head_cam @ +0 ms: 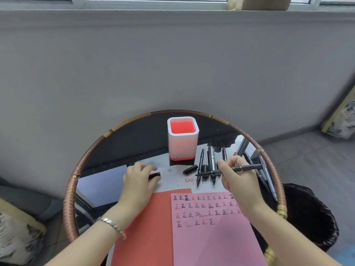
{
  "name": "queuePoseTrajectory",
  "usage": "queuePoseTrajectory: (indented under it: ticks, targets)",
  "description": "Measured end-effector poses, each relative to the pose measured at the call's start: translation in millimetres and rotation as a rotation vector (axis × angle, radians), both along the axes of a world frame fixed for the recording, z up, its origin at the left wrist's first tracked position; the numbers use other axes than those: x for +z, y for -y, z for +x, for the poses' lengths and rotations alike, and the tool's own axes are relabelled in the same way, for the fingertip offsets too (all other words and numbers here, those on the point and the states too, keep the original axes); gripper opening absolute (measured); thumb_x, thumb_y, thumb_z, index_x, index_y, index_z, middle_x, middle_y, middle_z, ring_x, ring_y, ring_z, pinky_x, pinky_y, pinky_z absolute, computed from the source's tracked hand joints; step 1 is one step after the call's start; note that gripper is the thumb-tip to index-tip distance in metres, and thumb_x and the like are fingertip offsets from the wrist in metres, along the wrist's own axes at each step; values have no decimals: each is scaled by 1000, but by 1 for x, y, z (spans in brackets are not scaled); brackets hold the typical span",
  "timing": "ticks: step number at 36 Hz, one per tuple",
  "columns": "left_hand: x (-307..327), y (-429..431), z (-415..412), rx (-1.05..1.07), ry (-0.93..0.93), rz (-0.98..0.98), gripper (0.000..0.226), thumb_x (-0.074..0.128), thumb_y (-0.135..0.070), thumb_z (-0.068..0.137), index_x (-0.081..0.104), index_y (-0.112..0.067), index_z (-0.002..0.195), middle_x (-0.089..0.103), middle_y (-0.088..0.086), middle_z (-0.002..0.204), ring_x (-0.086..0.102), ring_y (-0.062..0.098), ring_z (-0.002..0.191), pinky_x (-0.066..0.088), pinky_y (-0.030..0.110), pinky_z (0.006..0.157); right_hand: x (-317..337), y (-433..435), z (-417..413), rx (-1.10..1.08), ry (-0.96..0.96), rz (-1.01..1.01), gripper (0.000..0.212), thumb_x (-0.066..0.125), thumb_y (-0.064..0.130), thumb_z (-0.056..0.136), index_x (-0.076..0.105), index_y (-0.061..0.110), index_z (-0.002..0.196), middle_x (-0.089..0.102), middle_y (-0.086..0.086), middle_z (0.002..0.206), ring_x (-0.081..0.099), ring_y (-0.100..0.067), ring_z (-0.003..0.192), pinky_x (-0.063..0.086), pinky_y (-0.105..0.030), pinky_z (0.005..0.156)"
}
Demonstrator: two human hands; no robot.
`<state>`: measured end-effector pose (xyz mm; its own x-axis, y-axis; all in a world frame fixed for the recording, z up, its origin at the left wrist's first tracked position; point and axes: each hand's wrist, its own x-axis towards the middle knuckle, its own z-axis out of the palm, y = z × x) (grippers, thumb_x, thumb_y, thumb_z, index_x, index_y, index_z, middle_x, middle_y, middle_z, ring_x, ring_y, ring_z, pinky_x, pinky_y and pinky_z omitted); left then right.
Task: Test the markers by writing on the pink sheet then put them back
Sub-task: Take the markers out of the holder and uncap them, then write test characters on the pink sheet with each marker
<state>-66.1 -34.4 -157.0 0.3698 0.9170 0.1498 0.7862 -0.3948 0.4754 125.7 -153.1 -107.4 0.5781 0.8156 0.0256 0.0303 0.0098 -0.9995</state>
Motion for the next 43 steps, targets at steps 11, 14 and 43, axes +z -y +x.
queuePoseTrajectory:
  ticks: [11, 14, 43]
  targets:
    - [5, 92, 8, -465, -14, 56, 46, 41, -46, 83, 55, -22, 120, 54, -2, 130, 35, 12, 128, 23, 36, 105, -17, 31, 4, -65, 23, -2, 17, 49, 15, 92, 60, 23, 103, 60, 3, 58, 57, -5, 55, 51, -22, 59]
    - [-1, 105, 13, -495, -96, 61, 42, 42, -47, 81, 54, -28, 117, 56, 1, 129, 47, 19, 126, 25, 41, 105, -22, 40, 2, -43, -92, 32, 23, 42, 11, 95, 65, 16, 95, 69, -2, 71, 66, -12, 64, 55, -21, 60]
    - [-31, 127, 28, -570, -215, 116, 43, 38, -49, 84, 59, -38, 120, 50, 14, 136, 40, 37, 129, 18, 43, 104, -66, 42, -12, -256, 330, -107, 47, 66, 21, 81, 44, 21, 39, 47, 7, 30, 46, -5, 35, 38, -13, 52]
